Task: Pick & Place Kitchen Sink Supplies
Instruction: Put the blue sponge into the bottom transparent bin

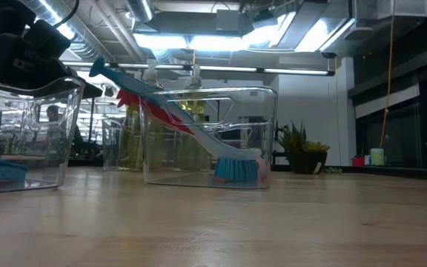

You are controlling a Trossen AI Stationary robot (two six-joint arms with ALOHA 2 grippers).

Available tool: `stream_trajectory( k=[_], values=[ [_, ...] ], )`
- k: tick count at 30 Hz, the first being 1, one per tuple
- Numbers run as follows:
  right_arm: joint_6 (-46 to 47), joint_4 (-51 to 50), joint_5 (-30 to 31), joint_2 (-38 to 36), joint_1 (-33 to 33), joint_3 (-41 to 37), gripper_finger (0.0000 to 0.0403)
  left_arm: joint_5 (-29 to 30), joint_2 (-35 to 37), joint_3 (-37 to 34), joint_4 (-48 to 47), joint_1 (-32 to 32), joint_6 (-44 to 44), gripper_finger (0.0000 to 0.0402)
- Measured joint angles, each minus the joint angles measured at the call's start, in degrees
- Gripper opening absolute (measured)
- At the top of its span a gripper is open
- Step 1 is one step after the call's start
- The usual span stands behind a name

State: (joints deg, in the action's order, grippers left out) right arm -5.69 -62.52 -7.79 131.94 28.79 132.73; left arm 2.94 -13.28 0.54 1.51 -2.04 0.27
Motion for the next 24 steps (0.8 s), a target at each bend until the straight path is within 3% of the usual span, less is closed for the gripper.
stream_trajectory(
  k=[6, 11, 18, 24],
  values=[
    [4.5, -0.9, 12.8, 0.2, 1.4, 0.0, 0.0025, 0.0, 0.0, 0.0, 0.0, 0.0, 0.0, 0.0011],
    [8.0, -0.6, 19.0, 0.6, 1.5, 0.0, 0.0027, 0.0, 0.0, 0.0, 0.0, 0.0, 0.0, 0.0008],
    [14.0, 0.4, 20.3, 0.7, 1.5, -0.3, 0.0028, 0.0, 0.0, 0.0, 0.0, 0.0, 0.0, 0.0013],
    [18.8, 1.4, 21.2, 0.8, 2.7, -8.3, 0.0028, 0.0, 0.0, 0.0, -0.1, 0.0, 0.0, 0.0008]
  ],
)
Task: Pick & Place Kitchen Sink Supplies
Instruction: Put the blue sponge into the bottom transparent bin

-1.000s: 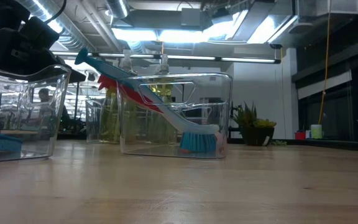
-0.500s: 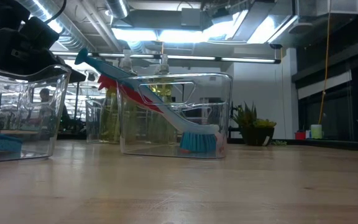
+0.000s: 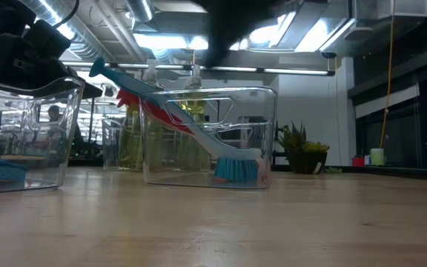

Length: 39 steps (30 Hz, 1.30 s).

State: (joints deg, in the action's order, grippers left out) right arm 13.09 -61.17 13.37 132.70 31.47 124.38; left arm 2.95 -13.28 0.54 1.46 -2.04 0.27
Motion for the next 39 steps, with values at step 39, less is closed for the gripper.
stream_trajectory(
  k=[39],
  values=[
    [61.5, -11.4, -10.1, -38.0, 9.9, -60.2, 0.0086, 0.0, 0.0, 0.0, 0.0, 0.0, 0.0, 0.0013]
  ],
)
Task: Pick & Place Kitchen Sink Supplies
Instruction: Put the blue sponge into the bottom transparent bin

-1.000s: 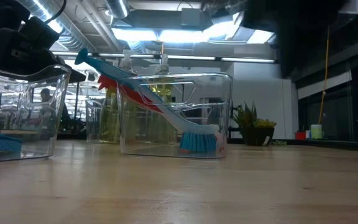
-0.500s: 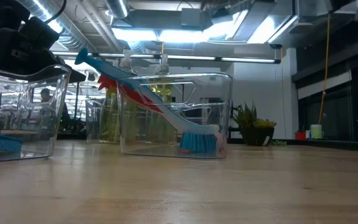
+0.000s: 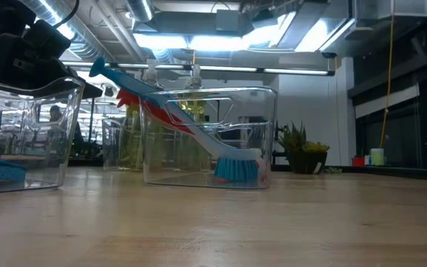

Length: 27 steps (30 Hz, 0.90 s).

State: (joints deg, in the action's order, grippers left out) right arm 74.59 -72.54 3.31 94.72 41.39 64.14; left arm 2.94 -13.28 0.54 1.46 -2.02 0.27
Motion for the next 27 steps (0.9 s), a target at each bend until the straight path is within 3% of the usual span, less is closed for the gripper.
stream_trajectory(
  k=[5, 10, 19, 27],
  values=[
    [0.6, 4.9, -0.6, 0.0, 0.0, -1.9, 0.0154, 0.0, 0.0, 0.0, 0.0, 0.0, 0.0, 0.0009],
    [6.1, 10.2, -8.8, 0.1, 0.1, -2.7, 0.0199, 0.0, 0.0, 0.0, 0.0, 0.0, 0.0, 0.0009],
    [7.3, 11.5, -7.0, 1.8, 2.0, -2.7, 0.021, 0.0, 0.0, 0.0, 0.0, 0.0, 0.0, 0.0011],
    [-1.1, 11.7, -6.3, 7.7, 4.5, -2.6, 0.021, 0.0, 0.0, 0.0, 0.0, 0.0, 0.0, 0.0011]
  ],
)
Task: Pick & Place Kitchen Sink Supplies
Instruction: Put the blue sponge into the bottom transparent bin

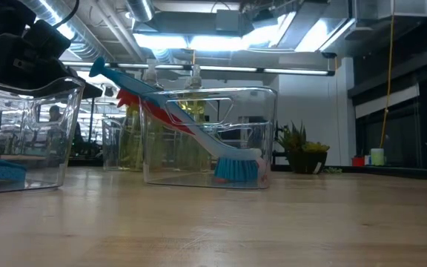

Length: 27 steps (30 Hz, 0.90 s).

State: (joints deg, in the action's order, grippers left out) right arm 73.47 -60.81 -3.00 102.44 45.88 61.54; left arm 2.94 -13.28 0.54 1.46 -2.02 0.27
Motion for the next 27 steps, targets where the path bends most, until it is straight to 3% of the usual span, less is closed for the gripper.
stream_trajectory(
  k=[8, 17, 27],
  values=[
    [0.1, -0.6, 1.5, 3.6, 2.2, 0.2, 0.0169, 0.0, 0.0, 0.0, 0.0, 0.0, 0.0, 0.001],
    [4.6, -0.8, 3.7, 4.2, 2.8, 0.0, 0.0021, 0.0, 0.0, 0.0, 0.0, 0.0, 0.0, 0.0012],
    [6.4, 2.4, 10.4, 4.5, 2.8, 4.7, 0.0007, 0.0, 0.0, 0.0, 0.0, 0.0, 0.0, 0.0008]
  ],
)
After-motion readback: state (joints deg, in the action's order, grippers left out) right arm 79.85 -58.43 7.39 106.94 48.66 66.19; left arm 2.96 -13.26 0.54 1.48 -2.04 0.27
